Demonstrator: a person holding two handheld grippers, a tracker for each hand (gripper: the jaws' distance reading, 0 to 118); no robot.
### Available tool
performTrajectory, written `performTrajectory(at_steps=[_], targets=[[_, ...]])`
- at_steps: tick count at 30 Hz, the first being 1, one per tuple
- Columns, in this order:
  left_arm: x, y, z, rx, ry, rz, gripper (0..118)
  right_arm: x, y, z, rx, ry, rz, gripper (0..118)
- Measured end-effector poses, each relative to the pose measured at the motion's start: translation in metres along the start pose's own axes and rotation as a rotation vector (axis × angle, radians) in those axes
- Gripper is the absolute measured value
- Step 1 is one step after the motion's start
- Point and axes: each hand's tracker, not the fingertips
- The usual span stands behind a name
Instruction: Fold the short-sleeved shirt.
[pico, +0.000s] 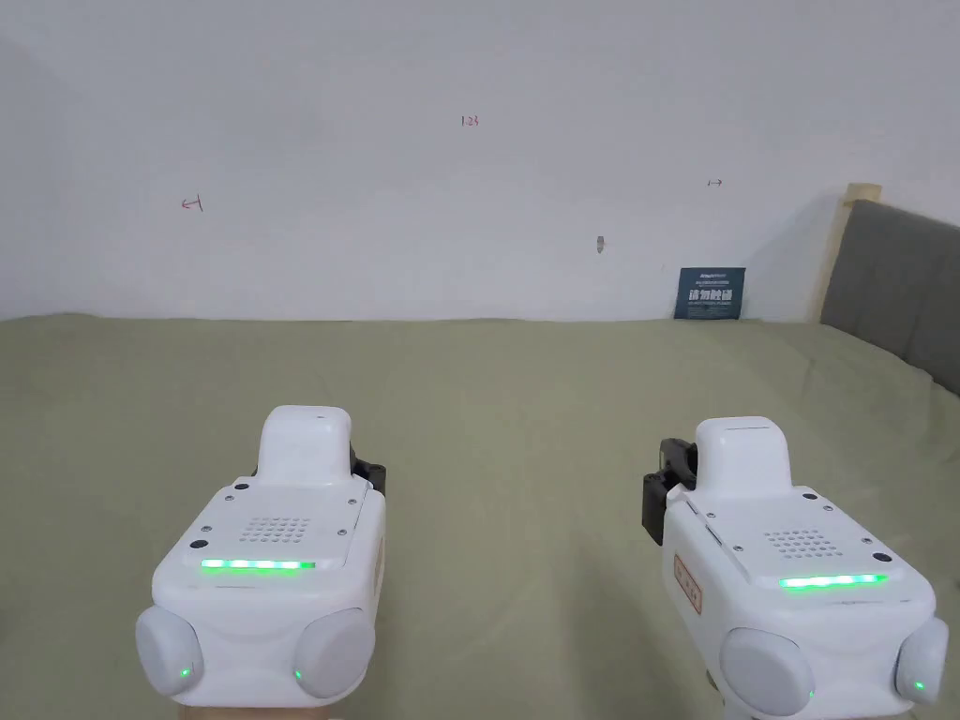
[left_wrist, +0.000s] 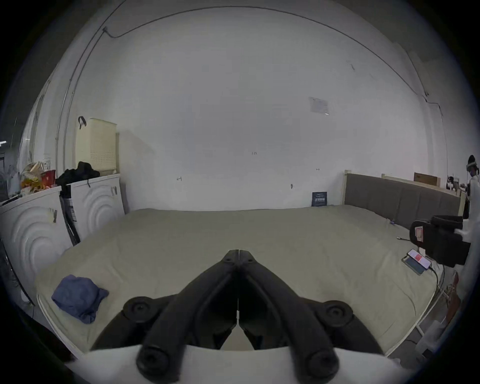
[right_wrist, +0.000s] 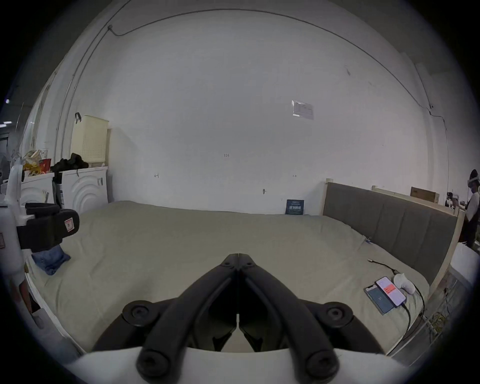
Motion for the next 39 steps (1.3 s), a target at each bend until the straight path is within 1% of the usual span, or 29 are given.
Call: performTrajectory(at_steps=[5, 6, 7, 8, 9, 10, 11, 12, 13, 14, 15, 17, 19, 26, 30, 33, 39], targets=[[-0.005, 0.003, 0.005, 0.009, 0.009, -0.018, 1, -0.002, 0.002, -0.003, 0.001, 0.0, -0.003, 0], [-0.004, 0.003, 0.005, 0.01, 0.013, -0.02, 5, -0.002, 0.002, -0.002, 0.005, 0.003, -0.008, 0], [-0.004, 0.003, 0.004, 0.009, 0.015, -0.021, 22, -0.002, 0.002, -0.002, 0.006, 0.003, -0.012, 3], [-0.005, 0.003, 0.004, 0.011, 0.017, -0.018, 74, -0.003, 0.003, -0.001, 0.01, 0.004, -0.012, 29], [-0.004, 0.002, 0.004, 0.016, 0.031, -0.02, 74, -0.004, 0.003, -0.001, 0.02, -0.004, -0.006, 29], [-0.005, 0.002, 0.0, 0.005, 0.039, -0.021, 88, -0.005, 0.004, -0.002, 0.019, -0.011, -0.001, 42], [-0.007, 0.0, 0.0, -0.006, 0.041, -0.018, 114, -0.005, 0.005, -0.006, 0.004, -0.012, 0.003, 72], [-0.001, -0.001, 0.008, 0.031, 0.046, 0.0, 118, -0.005, -0.002, -0.002, 0.012, 0.037, 0.004, 113], [-0.001, 0.0, 0.006, 0.01, 0.048, -0.022, 118, -0.004, -0.004, -0.001, 0.031, -0.003, 0.0, 115], [0.0, -0.001, 0.007, 0.009, 0.049, -0.022, 118, -0.003, -0.004, -0.006, 0.012, -0.005, 0.009, 114], [0.001, -0.002, 0.008, 0.018, 0.055, -0.018, 118, -0.001, -0.007, -0.008, 0.01, -0.002, 0.008, 118], [-0.005, -0.001, 0.002, 0.02, 0.064, -0.012, 118, -0.004, 0.007, -0.004, 0.013, 0.0, -0.007, 118], [-0.007, -0.001, 0.001, 0.021, 0.063, -0.009, 118, -0.005, 0.008, -0.004, 0.015, -0.001, -0.011, 118], [-0.008, 0.001, 0.005, 0.028, 0.085, -0.026, 118, -0.009, 0.007, -0.003, 0.021, 0.001, 0.003, 118], [-0.008, 0.002, 0.006, 0.029, 0.064, -0.025, 118, -0.009, 0.008, -0.001, 0.031, 0.002, -0.006, 118], [-0.007, 0.002, 0.006, 0.031, 0.076, -0.046, 118, -0.01, 0.008, -0.001, 0.033, 0.003, -0.005, 118], [-0.007, 0.0, 0.004, 0.023, 0.058, -0.036, 118, -0.011, 0.005, -0.001, 0.025, 0.013, -0.003, 118]])
